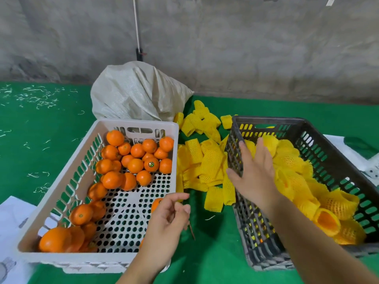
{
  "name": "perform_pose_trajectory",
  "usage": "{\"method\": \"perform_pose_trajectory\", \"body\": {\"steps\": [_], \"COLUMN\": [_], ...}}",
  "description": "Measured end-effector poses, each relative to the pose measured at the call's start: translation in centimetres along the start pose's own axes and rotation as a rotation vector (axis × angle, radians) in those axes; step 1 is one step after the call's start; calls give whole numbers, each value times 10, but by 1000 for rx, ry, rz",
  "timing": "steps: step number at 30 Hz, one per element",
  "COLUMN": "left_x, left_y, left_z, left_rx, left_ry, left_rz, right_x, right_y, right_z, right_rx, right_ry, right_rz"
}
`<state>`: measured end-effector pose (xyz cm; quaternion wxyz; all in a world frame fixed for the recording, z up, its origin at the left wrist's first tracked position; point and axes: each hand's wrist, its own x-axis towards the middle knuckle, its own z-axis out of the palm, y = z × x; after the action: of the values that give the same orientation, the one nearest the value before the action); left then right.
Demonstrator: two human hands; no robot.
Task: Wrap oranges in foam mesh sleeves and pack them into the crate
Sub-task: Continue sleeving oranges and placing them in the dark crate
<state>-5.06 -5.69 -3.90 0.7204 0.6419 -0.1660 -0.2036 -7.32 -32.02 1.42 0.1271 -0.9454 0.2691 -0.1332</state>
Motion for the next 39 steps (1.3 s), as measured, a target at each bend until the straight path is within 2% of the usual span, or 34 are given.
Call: {"method": "perform_pose_trajectory", "body": {"steps": [2, 4, 5, 7, 9, 10, 13, 14, 16, 18, 20, 23, 25, 27, 30, 33, 36, 39], "left_x": [8, 23, 34, 65, 97, 109, 129, 128, 127, 132, 135, 134, 133, 128, 104, 61, 21, 1], "left_y": [1, 5, 6, -2, -18, -27, -64, -75, -90, -90, -81, -63, -45, -24, 10, 32, 38, 38], "left_z": [-7, -27, -40, -63, -79, -84, -88, -86, -82, -82, -88, -98, -103, -106, -103, -86, -65, -49], "left_rx": [-110, -224, -196, 73, 450, 618, 1241, 1408, 1525, 1494, 1422, 1403, 1305, 1166, 958, 731, 520, 327], "left_ry": [29, -36, -56, 19, 43, -59, -602, -704, -727, -649, -582, -502, -363, -187, 52, 193, 228, 246], "left_rz": [-62, -148, -193, -267, -291, -288, -324, -349, -367, -369, -433, -403, -357, -268, -47, 99, 120, 66], "right_x": [-11, -13, -10, -6, -4, -4, -2, 0, 7, 13, 13, 9, 10, 13, 15, 11, 7, 3], "right_y": [-11, -15, -15, -6, 2, 3, 4, 5, 6, 5, 6, 14, 17, 17, 23, 28, 19, -8], "right_z": [28, 48, 56, 70, 85, 91, 109, 113, 120, 122, 124, 129, 130, 128, 122, 121, 112, 87], "right_rx": [-163, -299, -375, -557, -734, -801, -772, -708, -621, -609, -720, -881, -811, -756, -928, -1048, -901, -483], "right_ry": [-205, -547, -708, -902, -948, -954, -930, -875, -759, -715, -794, -927, -848, -768, -861, -920, -839, -571], "right_rz": [-226, -299, -282, -202, -125, -124, -139, -128, -128, -143, -164, -145, -95, -66, -109, -151, -108, -93]}}
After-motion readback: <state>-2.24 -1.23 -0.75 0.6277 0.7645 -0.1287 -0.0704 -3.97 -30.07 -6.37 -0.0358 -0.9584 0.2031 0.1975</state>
